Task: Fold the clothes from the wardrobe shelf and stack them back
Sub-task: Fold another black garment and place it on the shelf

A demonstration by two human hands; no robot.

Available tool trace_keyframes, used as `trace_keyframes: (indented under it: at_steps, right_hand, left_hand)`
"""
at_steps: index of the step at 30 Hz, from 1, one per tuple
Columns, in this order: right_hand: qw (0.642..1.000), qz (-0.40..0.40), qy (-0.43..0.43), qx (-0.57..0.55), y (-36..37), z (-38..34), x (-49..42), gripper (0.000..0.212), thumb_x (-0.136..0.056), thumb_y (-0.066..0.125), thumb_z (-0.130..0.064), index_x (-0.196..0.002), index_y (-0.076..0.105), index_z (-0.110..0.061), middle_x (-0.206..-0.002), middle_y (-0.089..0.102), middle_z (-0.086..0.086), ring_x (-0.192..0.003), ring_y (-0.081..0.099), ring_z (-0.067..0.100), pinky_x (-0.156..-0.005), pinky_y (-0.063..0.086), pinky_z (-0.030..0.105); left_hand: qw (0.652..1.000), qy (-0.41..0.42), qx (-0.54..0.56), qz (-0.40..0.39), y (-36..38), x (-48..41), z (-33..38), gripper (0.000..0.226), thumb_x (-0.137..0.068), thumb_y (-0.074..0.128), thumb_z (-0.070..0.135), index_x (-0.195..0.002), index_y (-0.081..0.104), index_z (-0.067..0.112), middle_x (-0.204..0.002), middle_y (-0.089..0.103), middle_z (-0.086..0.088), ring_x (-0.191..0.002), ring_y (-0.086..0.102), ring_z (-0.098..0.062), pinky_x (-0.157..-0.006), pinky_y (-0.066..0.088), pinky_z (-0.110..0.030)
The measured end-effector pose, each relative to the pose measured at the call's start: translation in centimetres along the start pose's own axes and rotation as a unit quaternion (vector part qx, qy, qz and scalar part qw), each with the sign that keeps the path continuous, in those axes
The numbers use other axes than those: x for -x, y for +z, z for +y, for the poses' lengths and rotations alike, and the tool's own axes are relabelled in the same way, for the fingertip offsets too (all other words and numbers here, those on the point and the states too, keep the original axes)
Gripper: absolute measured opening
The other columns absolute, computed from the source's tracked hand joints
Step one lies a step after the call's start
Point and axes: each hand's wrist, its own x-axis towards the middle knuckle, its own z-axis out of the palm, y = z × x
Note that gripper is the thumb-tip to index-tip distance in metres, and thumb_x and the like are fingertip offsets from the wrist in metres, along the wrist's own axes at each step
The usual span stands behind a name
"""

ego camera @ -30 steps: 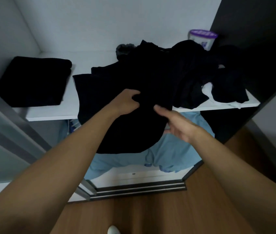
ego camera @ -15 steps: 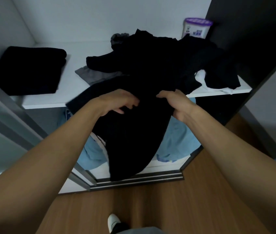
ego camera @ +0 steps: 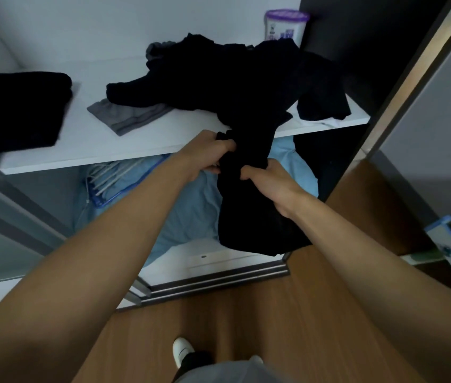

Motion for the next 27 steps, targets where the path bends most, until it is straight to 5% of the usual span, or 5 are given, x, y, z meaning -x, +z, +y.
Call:
trace_keyframes:
  at_steps: [6,13,19,22,27]
  right_hand:
    - [0.992,-0.002,0.07,-0.108,0.9,5.0,1.6,0.025,-0.082,0.065,-0.02,-0.106,0.07,-0.014,-0.092,0.075,0.007,-0.09,0.072,0.023,-0.084,0.06,0.036]
    - [0.968,-0.059,0.132,-0.203,6.6,8.5,4.6,0.029,-0.072,0.064,-0.023,-0.1,0.07,-0.02,-0.08,0.076,-0.002,-0.084,0.073,0.019,-0.077,0.06,0.035]
    - [0.941,-0.115,0.183,-0.262,10.5,8.6,7.1,0.048,-0.068,0.063,-0.021,-0.114,0.068,-0.009,-0.104,0.069,0.009,-0.101,0.068,0.027,-0.094,0.055,0.045]
    - [0.942,-0.127,0.187,-0.25,12.6,7.9,8.3,0.05,-0.071,0.06,-0.02,-0.118,0.066,-0.003,-0.106,0.066,0.012,-0.102,0.066,0.029,-0.1,0.051,0.048]
    - [0.95,-0.105,0.183,-0.229,17.3,5.7,10.5,0.02,-0.066,0.061,-0.021,-0.083,0.066,-0.013,-0.083,0.064,0.006,-0.086,0.063,0.025,-0.087,0.054,0.044]
  left_hand:
    - [0.998,-0.066,-0.011,-0.019,2.1,1.8,-3.1,0.033,-0.095,0.06,0.038,-0.116,0.066,0.014,-0.101,0.073,-0.009,-0.09,0.07,-0.023,-0.085,0.059,-0.038]
    - [0.978,-0.188,0.082,0.031,0.2,7.2,-12.5,0.042,-0.101,0.044,0.051,-0.131,0.056,0.025,-0.125,0.06,0.001,-0.117,0.058,-0.025,-0.095,0.052,-0.046]
    - [0.982,-0.17,0.044,0.075,-4.0,12.4,-17.9,0.055,-0.087,0.054,0.01,-0.135,0.05,0.035,-0.136,0.053,0.011,-0.127,0.047,-0.014,-0.09,0.038,-0.035]
    - [0.985,-0.171,-0.011,0.015,-5.6,14.8,-19.0,0.059,-0.075,0.047,-0.006,-0.124,0.064,0.022,-0.124,0.066,-0.01,-0.118,0.057,-0.027,-0.097,0.044,-0.041]
    - [0.971,-0.211,-0.108,-0.035,-8.4,19.6,-22.1,0.039,-0.084,0.057,-0.001,-0.121,0.064,0.007,-0.119,0.067,-0.018,-0.116,0.06,-0.032,-0.098,0.046,-0.038]
